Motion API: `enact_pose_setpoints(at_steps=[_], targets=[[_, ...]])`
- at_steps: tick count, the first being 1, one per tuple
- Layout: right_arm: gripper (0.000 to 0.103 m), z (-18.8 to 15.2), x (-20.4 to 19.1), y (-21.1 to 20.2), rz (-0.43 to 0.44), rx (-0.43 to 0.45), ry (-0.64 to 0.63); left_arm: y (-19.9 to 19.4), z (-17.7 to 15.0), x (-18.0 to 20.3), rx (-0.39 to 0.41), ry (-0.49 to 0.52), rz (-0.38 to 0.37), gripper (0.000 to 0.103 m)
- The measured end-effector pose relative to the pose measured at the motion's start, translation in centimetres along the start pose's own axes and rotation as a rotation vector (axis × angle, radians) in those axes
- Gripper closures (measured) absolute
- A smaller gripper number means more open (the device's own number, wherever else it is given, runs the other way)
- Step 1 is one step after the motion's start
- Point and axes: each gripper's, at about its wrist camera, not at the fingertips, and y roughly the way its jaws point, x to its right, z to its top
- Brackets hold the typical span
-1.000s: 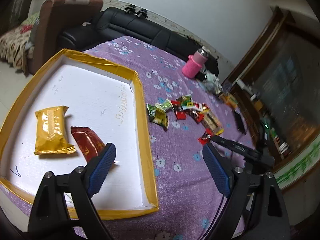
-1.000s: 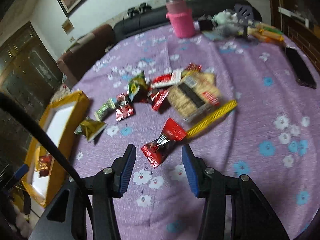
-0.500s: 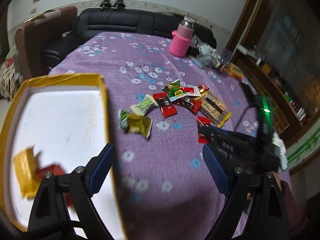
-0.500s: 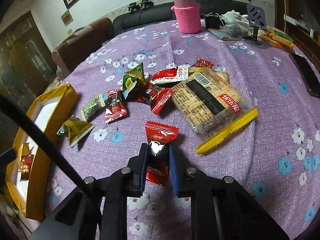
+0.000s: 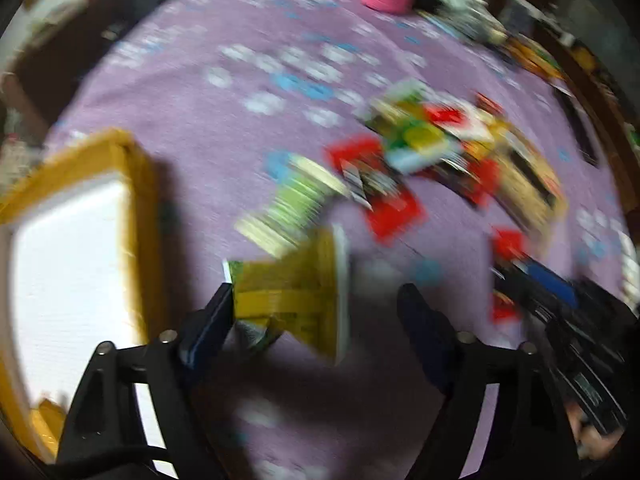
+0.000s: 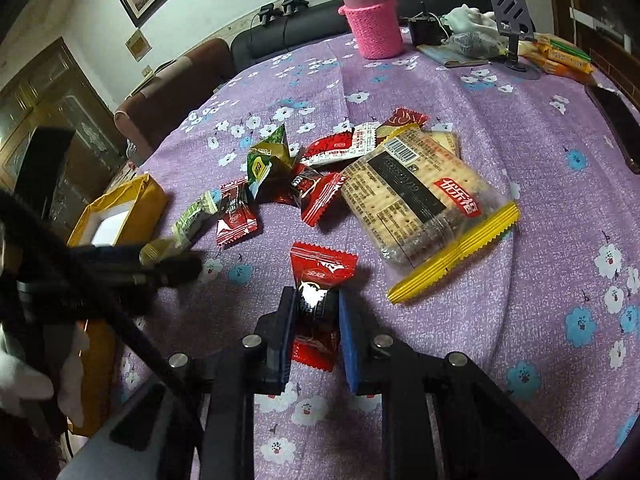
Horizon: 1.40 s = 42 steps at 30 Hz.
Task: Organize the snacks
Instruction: 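Grasp the green-yellow snack pack with the left tool while the right tool holds the red candy, then carry both snacks over the yellow box and open both tools to drop them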
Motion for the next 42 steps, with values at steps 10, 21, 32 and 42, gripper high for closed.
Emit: enact_pose_setpoints(at_steps=[10,21,32,42], targets=[[0.084,-0.2,0.2,0.0,0.005,0.000,0.019,-3.1,-0.9,1.5,0.133,0.125,0.001,0.026],[0.084,-0.2,0.2,-0.1,0.010,0.000,0.021,0.4,-0.5,4.2,0.090,0.266,0.109,0.053],[0.084,-0.5,-0.2,-0.8,0.086,0.027,0.021,-4.9,-4.0,3.1,0.222,0.132,0.001,0.059],[0.084,-1.1,-2.0,-2.4,0.102,0.142,-0.040,-11.4,-7.5,-6.2,0.338,-0.082,-0.003,0.059]])
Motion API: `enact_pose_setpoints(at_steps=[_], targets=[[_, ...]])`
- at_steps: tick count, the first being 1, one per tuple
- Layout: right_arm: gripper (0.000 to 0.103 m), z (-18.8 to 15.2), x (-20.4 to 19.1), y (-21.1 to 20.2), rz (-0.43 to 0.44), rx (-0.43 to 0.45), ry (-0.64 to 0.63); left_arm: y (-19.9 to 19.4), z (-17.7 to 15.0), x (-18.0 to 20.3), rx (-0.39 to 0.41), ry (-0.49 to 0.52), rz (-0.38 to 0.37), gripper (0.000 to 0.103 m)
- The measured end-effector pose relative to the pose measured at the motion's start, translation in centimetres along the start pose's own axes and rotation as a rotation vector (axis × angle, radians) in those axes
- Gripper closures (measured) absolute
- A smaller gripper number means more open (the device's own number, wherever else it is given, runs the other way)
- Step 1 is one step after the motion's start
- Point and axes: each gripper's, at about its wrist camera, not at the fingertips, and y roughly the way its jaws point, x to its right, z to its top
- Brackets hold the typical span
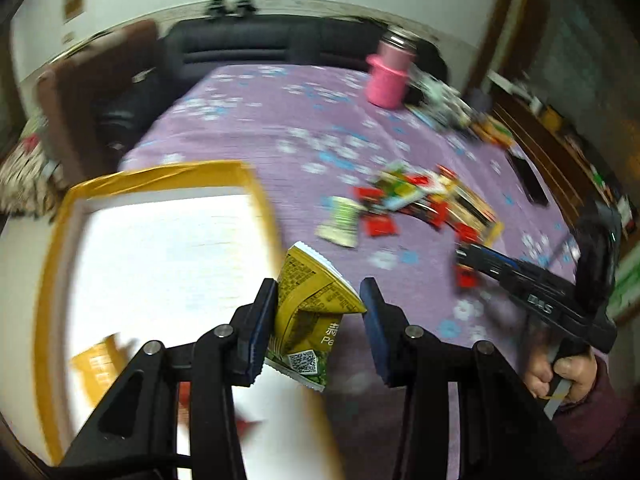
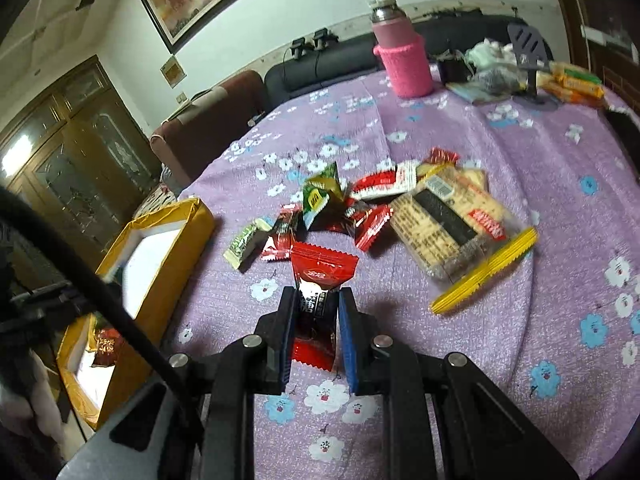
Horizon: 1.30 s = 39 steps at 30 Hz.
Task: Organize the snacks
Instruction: 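Carry both snacks over the yellow box and open both tools to drop them, then move both open tools back to the snack pile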
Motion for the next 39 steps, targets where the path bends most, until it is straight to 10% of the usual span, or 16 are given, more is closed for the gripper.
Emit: enact_pose_setpoints(at_steps=[10,23,31,39], targets=[[0.085,1.5,-10.4,0.1,0.152,-0.086,-0.128,0.7,1.0,-11.9,-0.036,-0.212,0.093,0.059],[0.084,-0.4,-21.4,10.3,0.192,-0.310,-0.264,1.0,-0.4,-15.6,-0.052,-0.310,0.023,0.046],[0.078,0.8,-20.2,6.6,0.238,-0.230,-0.278,-4.2,-2.1,-13.9,0.097,-0.387,-0.094,0.029],[0.071,7.2,-8.8,6.6,-0.073,-0.109,-0.110,-7.6,-4.9,-9.3,0.238,-0.420,-0.216,0.017]])
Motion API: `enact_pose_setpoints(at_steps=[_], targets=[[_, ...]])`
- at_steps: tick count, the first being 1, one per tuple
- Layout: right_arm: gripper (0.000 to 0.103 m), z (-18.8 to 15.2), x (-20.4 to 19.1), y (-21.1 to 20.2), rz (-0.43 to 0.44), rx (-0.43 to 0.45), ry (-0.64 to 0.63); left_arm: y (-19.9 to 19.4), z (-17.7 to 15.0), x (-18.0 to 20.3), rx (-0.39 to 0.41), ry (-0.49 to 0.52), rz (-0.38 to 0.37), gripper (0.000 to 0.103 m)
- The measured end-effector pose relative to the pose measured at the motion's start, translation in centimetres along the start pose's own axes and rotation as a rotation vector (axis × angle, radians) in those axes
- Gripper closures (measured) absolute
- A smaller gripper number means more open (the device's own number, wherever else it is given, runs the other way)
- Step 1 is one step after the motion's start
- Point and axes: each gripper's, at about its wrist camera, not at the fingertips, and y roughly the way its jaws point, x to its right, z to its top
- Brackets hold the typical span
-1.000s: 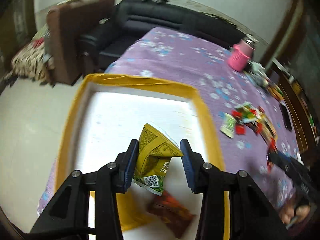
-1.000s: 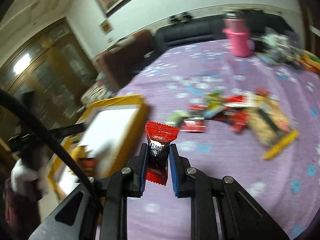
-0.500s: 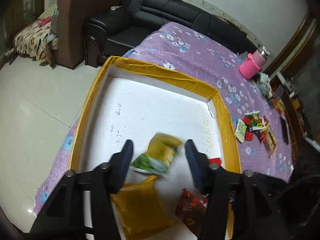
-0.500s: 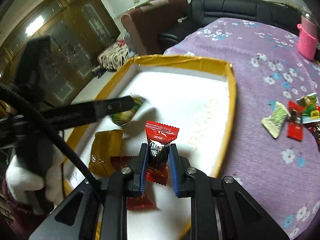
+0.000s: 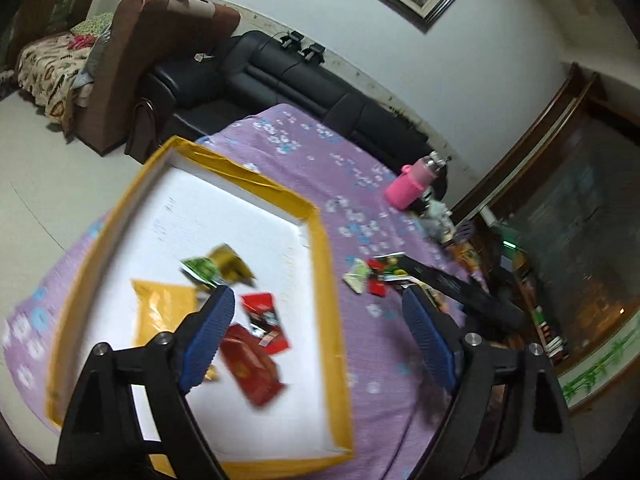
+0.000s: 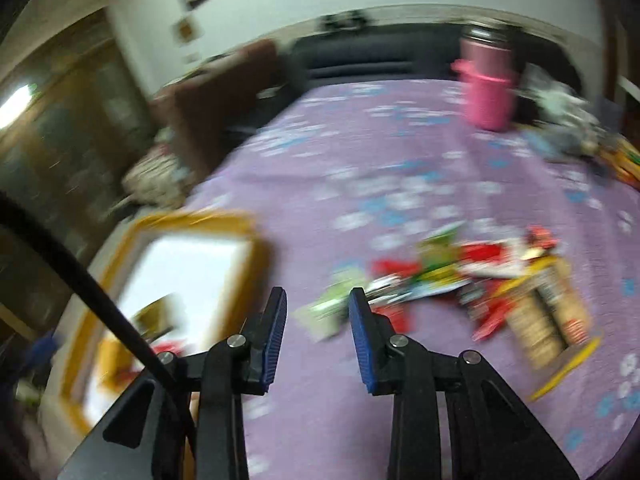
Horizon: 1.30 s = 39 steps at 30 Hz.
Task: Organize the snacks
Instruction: 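Move both open tools back to the snack pile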
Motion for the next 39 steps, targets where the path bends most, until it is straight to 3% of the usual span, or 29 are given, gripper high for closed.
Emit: enact_pose_setpoints(at_steps=[5,9,12,13,16,21,24,26,28,36,37,39], targets=[[0.071,3.1,3.5,4.3,-0.119,-0.037,0.083,1.6,-0.8,1.4,-0.032,-0.003,-0.007,0.017],[0.071,3.9,3.5,6.7,-0.200,-0.057,0.028,2.2,-1.1,2.0,-0.040,0.008,-0.001,0.017],[0.089,3.1,2.8,6.5,-0.235,-0.082,-0.052,2.4,-1.5,2.0,-0.041,0.016,0.008,0.017],[0.094,2.7,2.9,6.3,-0.229,-0.102,-0.067,2.6,-1.6,2.0,-0.045,0.014,0.007,0.017],[0.095,1.5,3.3,5.0,-0.227,-0.153,-0.097,3.4,-2.1,2.0,-0.069,0.009,-0.004,0.017],[0.096,-1.0,5.1,2.6,-0.053,-0.277,-0.022,3.6,-2.7,2.1,-0.085,0.023,-0.014,0.017],[0.089,-1.2,6.4,0.4,-0.033,-0.183,0.041,3.5,-2.8,2.1,-0.082,0.018,-0.017,0.017],[0.062,-0.9,7.1,0.0,-0.041,-0.106,0.068,3.5,-2.9,2.3,-0.087,0.017,-0.019,0.017],[0.058,-0.7,7.1,0.4,-0.057,-0.060,0.063,3.5,-3.0,2.5,-0.092,0.021,-0.020,0.017],[0.059,0.3,4.6,5.2,-0.090,-0.046,-0.014,3.8,-3.5,3.2,-0.104,0.038,0.002,0.017],[0.062,0.5,4.5,5.7,-0.100,-0.055,-0.018,3.9,-3.6,3.3,-0.108,0.040,0.002,0.017],[0.086,0.8,5.0,5.9,-0.064,-0.057,0.022,4.1,-3.8,3.7,-0.116,0.050,0.003,0.017]])
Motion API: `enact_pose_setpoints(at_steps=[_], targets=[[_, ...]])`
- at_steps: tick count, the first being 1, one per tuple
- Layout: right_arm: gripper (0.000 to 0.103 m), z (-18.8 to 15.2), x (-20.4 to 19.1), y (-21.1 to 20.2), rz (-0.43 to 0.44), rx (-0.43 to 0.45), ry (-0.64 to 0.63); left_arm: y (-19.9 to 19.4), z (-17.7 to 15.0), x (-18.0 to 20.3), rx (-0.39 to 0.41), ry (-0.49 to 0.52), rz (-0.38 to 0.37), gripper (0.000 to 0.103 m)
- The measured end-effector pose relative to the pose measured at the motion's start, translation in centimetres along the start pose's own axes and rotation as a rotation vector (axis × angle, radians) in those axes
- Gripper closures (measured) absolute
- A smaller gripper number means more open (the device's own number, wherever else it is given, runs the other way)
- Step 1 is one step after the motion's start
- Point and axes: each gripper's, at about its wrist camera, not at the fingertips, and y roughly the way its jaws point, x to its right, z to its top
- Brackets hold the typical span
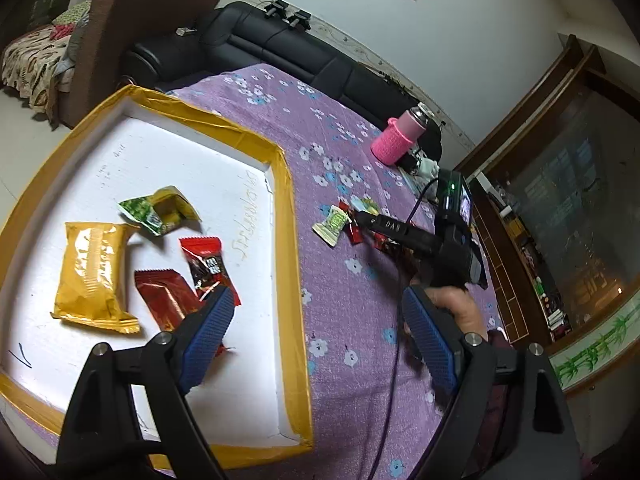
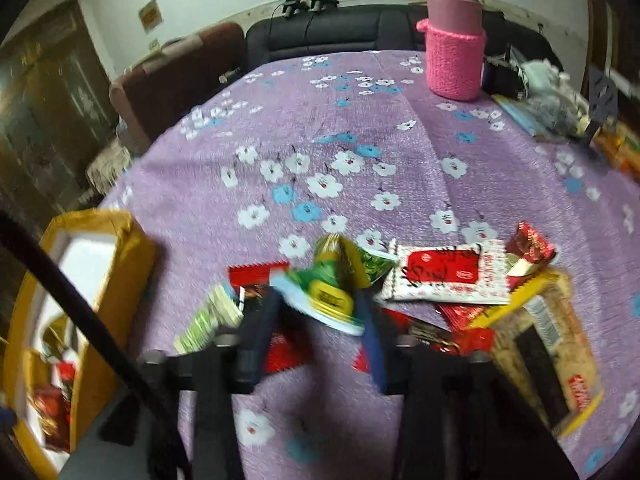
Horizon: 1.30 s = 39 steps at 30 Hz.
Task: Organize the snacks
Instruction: 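Move both open tools back to the snack pile, then grasp the white-green candy with the left tool while the right tool grasps a green snack pack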
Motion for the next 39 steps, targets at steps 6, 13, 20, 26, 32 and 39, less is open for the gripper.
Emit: enact_pose_setpoints(at_steps=[6,13,20,26,32,39], targets=[[0.097,-1.7,1.5,-1.7,0.066,-0.033,0.056,0.8,-0.1,1.1,-0.027,0.033,0.007,0.017],[0.097,-6.7,3.1,-7.4,0.138,-0.061,0.037,3.3,0.3,3.4,-0.093,0.091,0.004,0.017],[0.083,-9.1,5.2,-8.0,0.153,-0.064,0.027,7.7,2.9,6.3,-0.135,0.116,0.037,0.017],[0.070,-8.5,7.2,-10.3,0.258,0.050,0.075,13.3,5.4,8.0,-0.180,0.153,0.095,0.017],[0.069,-8.0,9.6,-11.9,0.257,0.121,0.195,21.9,7.0,7.7,-0.275,0.208,0.262,0.017],[0.067,-7.9,10.7,-12.1,0.249,0.134,0.245,23.9,5.2,8.9,-0.352,0.290,0.243,0.024]])
